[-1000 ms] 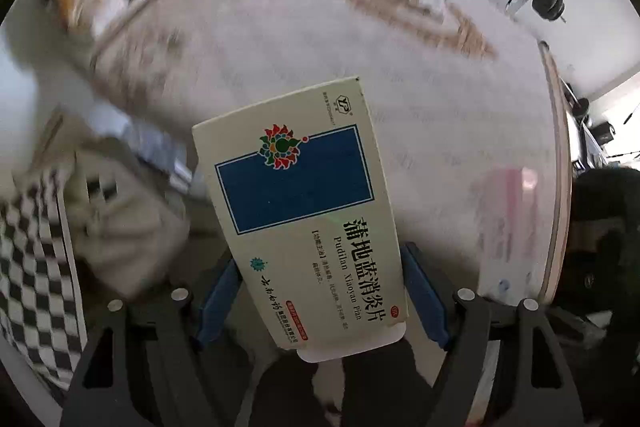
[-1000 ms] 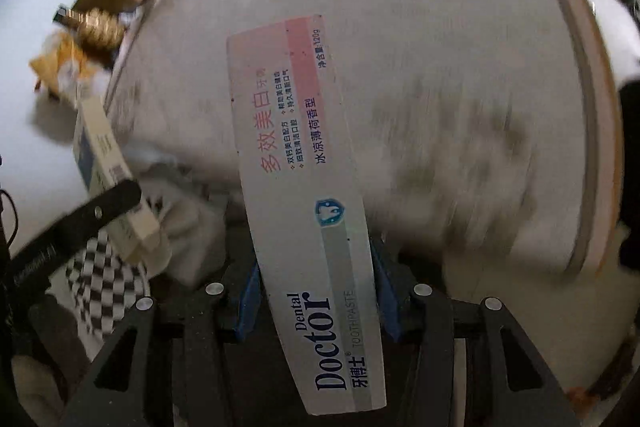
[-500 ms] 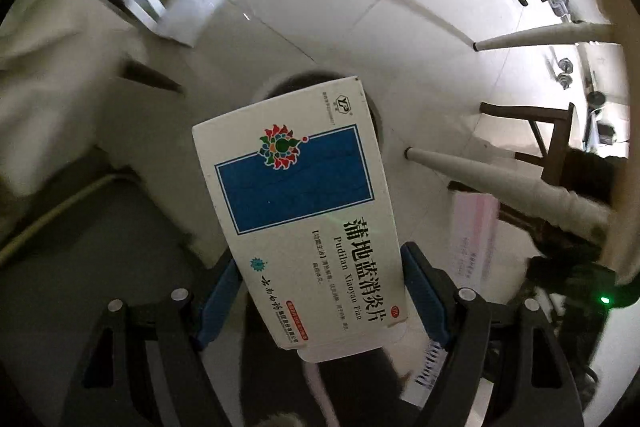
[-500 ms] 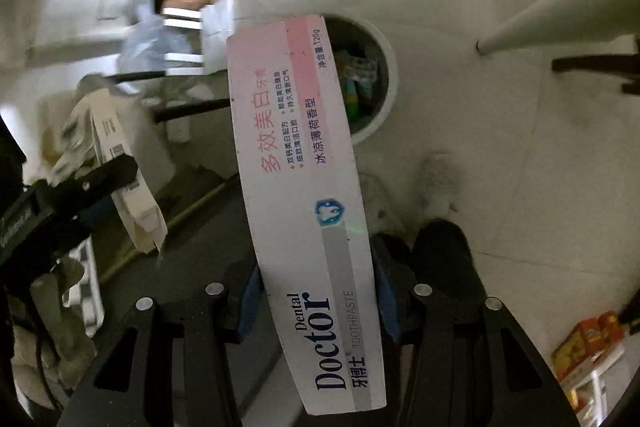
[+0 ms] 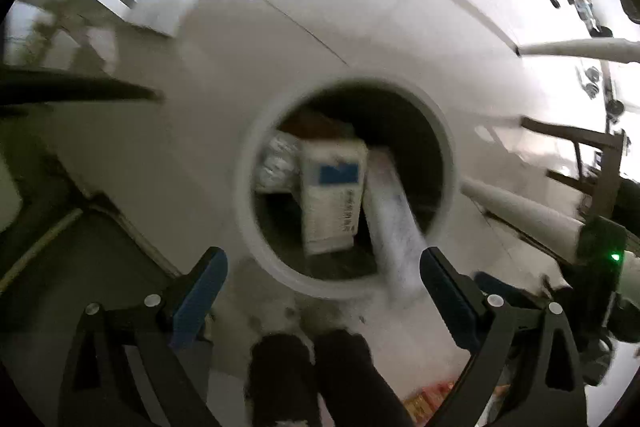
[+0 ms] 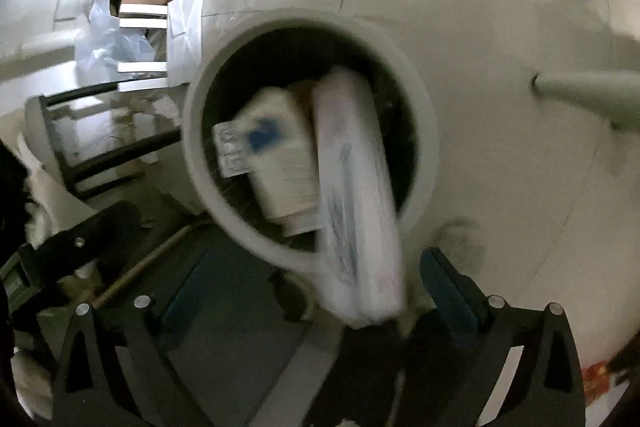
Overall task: Collect trash
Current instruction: 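Raise both tools back over the table toward the remaining boxes, then grasp the striped medicine box with right tool while left tool grasps green-white box, then carry both boxes over the bin and open both tools to drop them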
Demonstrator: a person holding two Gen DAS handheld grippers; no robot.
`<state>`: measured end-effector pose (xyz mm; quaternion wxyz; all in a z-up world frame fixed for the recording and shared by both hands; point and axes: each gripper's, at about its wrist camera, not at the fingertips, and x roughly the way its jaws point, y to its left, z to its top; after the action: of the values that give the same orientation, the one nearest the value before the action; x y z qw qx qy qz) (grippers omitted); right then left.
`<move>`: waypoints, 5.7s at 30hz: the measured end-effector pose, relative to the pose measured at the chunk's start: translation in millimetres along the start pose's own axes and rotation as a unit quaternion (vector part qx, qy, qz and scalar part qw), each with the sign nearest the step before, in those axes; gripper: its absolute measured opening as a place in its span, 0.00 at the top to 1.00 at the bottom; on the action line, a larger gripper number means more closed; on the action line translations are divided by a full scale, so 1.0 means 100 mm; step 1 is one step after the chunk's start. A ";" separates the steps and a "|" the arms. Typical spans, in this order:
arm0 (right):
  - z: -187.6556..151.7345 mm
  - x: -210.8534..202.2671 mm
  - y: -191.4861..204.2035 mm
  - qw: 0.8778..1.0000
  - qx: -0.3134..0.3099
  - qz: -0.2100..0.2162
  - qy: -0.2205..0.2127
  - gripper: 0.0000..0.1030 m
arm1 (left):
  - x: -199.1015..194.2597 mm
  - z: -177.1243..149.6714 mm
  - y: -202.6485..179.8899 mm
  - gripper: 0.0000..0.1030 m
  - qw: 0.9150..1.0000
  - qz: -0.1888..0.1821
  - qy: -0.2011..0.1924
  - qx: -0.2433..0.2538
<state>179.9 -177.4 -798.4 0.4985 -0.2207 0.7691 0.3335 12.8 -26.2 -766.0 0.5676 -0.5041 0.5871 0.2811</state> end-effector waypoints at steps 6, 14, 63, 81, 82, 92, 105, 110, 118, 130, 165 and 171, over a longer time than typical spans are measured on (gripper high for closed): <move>-0.23 -0.21 0.08 0.992 -0.041 -0.110 -0.036 0.01 | -0.39 -0.38 -0.08 0.04 0.990 0.122 -0.070 0.026; -0.59 -0.78 0.29 0.987 -0.052 -0.131 -0.076 0.01 | -0.81 -0.81 -0.17 0.04 0.988 0.133 -0.079 0.020; 0.25 -5.54 1.21 0.971 0.028 -0.063 -0.228 0.00 | -4.57 -0.01 -1.49 0.04 0.958 0.136 -0.251 0.019; 3.42 -5.24 1.47 0.971 -0.019 -0.122 -0.206 0.06 | -3.84 1.82 -1.99 0.03 0.971 0.184 -0.149 -0.036; 3.40 -5.24 1.54 0.966 -0.033 -0.140 -0.215 0.08 | -3.85 1.80 -1.97 0.03 0.970 0.183 -0.152 -0.041; 2.83 -5.52 0.82 0.966 -0.001 -0.163 -0.201 0.29 | -4.08 1.75 -2.24 0.03 0.974 0.169 -0.152 -0.021; 3.37 -5.86 0.81 0.972 0.025 -0.147 -0.184 0.29 | -4.81 2.18 -3.53 0.03 0.961 0.142 -0.219 0.090; 3.76 -6.26 0.78 0.970 0.051 -0.118 -0.206 0.29 | -4.95 2.64 -3.95 0.03 0.962 0.124 -0.219 0.105; 4.46 -6.81 0.54 0.968 0.083 -0.092 -0.217 0.29 | -4.51 3.24 -4.04 0.05 0.977 0.112 -0.133 0.119; 3.97 -6.87 0.25 0.968 0.088 -0.066 -0.226 0.29 | -4.59 3.12 -4.04 0.28 0.968 0.129 -0.175 0.129; -1.83 -4.09 1.52 0.987 -0.052 -0.015 -0.148 0.29 | -4.18 -1.00 -0.74 0.28 0.987 0.061 -0.147 0.029; -1.77 -2.93 1.28 0.995 -0.057 -0.031 -0.081 0.29 | -2.87 -0.87 -0.32 0.28 0.996 0.050 -0.072 -0.009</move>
<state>103.1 -218.6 -443.0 0.5561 -0.2445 0.6987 0.3779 -34.9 -37.1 -468.0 0.5891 -0.4574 0.5669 0.3499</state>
